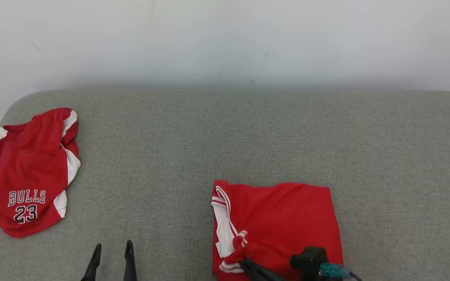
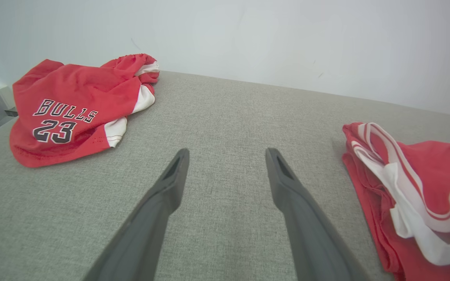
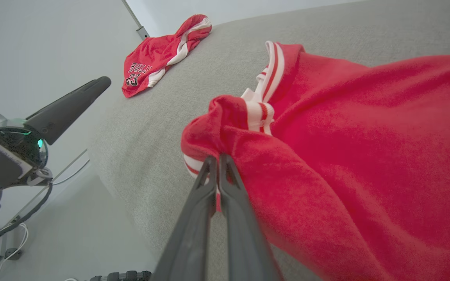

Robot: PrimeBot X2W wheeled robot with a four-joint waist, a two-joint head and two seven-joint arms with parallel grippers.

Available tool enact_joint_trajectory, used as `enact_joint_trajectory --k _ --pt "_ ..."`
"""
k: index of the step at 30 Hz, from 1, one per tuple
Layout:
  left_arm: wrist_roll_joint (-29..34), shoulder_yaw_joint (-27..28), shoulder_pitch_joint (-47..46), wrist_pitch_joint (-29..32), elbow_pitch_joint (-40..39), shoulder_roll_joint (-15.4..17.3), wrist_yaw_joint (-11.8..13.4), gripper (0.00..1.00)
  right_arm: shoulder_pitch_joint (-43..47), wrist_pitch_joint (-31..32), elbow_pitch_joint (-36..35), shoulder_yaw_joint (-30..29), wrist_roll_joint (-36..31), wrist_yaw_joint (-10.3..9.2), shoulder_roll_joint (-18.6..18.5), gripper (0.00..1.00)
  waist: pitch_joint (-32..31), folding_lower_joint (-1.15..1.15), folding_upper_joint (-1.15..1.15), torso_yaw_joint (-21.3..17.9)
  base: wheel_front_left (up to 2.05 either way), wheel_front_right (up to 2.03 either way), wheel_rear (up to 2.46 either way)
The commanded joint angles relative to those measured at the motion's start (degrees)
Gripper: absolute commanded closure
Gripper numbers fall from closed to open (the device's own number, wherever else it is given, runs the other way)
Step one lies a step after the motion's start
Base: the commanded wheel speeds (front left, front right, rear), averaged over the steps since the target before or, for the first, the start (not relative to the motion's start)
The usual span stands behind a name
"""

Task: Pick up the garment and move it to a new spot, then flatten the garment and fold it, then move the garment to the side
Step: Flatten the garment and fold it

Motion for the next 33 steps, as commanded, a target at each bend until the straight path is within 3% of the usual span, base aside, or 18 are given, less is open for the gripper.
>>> enact_joint_trajectory --k 1,2,10,18,19,26,33 --pt "-0.2 0.1 0.0 -0.2 0.2 0.0 0.0 0.0 0.7 -0.1 -0.4 0.9 0.4 -0.15 0.5 0.3 0.0 0.0 0.0 -0.1 0.0 0.0 0.0" --pt "-0.1 0.1 0.0 -0.2 0.2 0.0 0.0 0.0 0.9 -0.3 -0.6 1.3 0.9 -0.15 0.6 0.0 -0.1 0.0 0.0 -0.2 0.0 0.0 0.0" --pt "0.6 1.0 0.3 -0.2 0.0 0.0 -0.1 0.0 0.3 -4.4 -3.3 0.2 1.8 -0.15 -1.0 0.0 -0.4 0.0 0.0 -1.5 0.0 0.0 0.0" --pt "0.6 1.2 0.8 -0.2 -0.3 0.0 -0.1 0.0 1.1 -7.4 -3.5 -9.2 -1.5 -0.15 -1.8 0.0 -0.5 0.0 0.0 -2.6 0.0 0.0 0.0" --pt "0.6 1.2 0.9 -0.2 -0.5 0.0 0.0 0.0 2.0 -7.7 -3.2 -13.8 -3.2 -0.15 -1.0 0.0 -0.5 0.0 0.0 -2.8 0.0 0.0 0.0" --pt "1.3 1.7 1.0 -0.2 -1.7 0.0 0.1 0.0 7.2 -8.0 -7.2 -31.8 -12.7 -0.15 4.2 0.0 -0.3 0.0 0.0 -4.2 0.0 0.0 0.0" --pt "2.2 2.6 1.3 -0.2 -2.9 0.0 0.0 0.0 13.3 -8.0 -11.9 -42.6 -21.1 -0.15 9.5 0.0 -0.6 0.0 0.0 -6.1 0.0 0.0 0.0"
